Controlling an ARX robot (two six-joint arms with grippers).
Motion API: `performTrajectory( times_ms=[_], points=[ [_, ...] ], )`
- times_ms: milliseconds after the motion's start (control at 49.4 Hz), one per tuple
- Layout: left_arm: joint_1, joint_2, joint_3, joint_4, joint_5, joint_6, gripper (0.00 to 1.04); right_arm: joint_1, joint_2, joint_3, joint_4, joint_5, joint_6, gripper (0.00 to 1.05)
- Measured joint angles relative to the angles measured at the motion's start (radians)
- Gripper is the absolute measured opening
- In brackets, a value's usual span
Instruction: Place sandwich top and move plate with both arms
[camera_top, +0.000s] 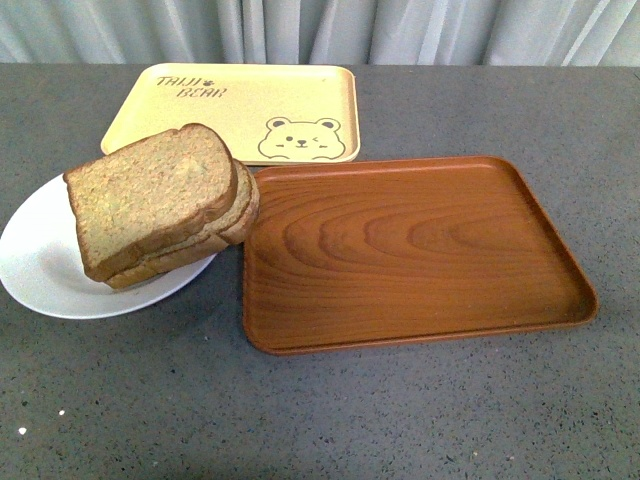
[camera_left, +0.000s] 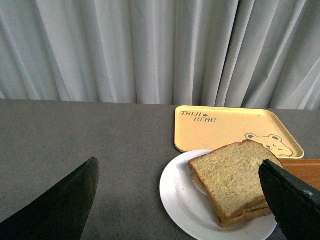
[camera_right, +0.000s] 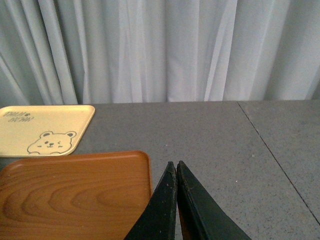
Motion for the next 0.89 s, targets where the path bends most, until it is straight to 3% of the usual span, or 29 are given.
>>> performTrajectory(
  times_ms=[688, 789, 890],
  points=[
    [0.0, 0.0, 0.0, 0.0, 0.0, 0.0, 0.96, 0.0, -0.202, 0.0, -0.2, 0.0, 0.0, 0.02],
    [0.0, 0.0, 0.0, 0.0, 0.0, 0.0, 0.96, 0.0, -0.34, 0.0, -0.367, 0.0, 0.0, 0.02],
    [0.0, 0.0, 0.0, 0.0, 0.0, 0.0, 0.96, 0.0, -0.374, 0.0, -0.378, 0.0, 0.0, 0.02]
  ],
)
